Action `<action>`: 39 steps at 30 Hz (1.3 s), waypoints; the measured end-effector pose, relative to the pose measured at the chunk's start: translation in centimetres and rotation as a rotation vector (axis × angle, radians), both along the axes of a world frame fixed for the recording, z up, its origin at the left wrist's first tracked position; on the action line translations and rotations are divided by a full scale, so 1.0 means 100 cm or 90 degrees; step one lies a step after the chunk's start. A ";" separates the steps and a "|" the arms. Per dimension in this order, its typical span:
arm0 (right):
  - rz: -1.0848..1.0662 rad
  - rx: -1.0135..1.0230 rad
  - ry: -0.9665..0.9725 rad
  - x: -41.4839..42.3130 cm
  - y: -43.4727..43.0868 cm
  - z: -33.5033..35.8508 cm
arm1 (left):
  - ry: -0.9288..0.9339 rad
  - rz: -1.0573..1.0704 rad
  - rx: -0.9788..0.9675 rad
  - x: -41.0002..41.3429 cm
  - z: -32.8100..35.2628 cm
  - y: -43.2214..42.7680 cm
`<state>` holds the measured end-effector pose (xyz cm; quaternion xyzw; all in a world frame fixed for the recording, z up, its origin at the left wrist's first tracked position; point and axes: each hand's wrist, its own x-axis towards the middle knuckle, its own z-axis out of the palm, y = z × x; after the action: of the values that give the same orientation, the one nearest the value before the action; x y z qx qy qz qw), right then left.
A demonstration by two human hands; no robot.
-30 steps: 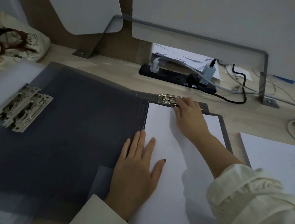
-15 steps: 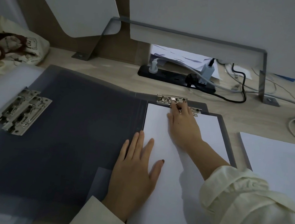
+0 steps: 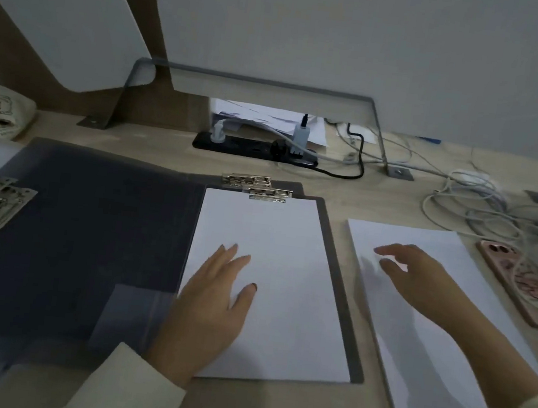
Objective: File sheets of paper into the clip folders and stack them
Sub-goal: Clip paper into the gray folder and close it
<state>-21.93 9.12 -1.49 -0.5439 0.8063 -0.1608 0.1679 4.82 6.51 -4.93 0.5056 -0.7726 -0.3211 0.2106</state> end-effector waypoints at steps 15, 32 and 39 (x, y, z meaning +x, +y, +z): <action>-0.011 -0.002 0.090 -0.016 0.045 -0.028 | 0.399 0.097 0.649 -0.152 0.015 0.034; -0.003 -0.017 0.058 -0.008 0.047 -0.029 | 0.515 0.019 0.649 -0.154 -0.001 0.041; -0.009 -0.020 -0.001 -0.010 0.049 -0.026 | 0.499 -0.013 0.634 -0.153 0.002 0.043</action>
<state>-22.97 14.03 -4.10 -0.5410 0.8072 -0.1748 0.1585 -10.49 10.86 -4.72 0.3806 -0.4006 -0.8054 0.2145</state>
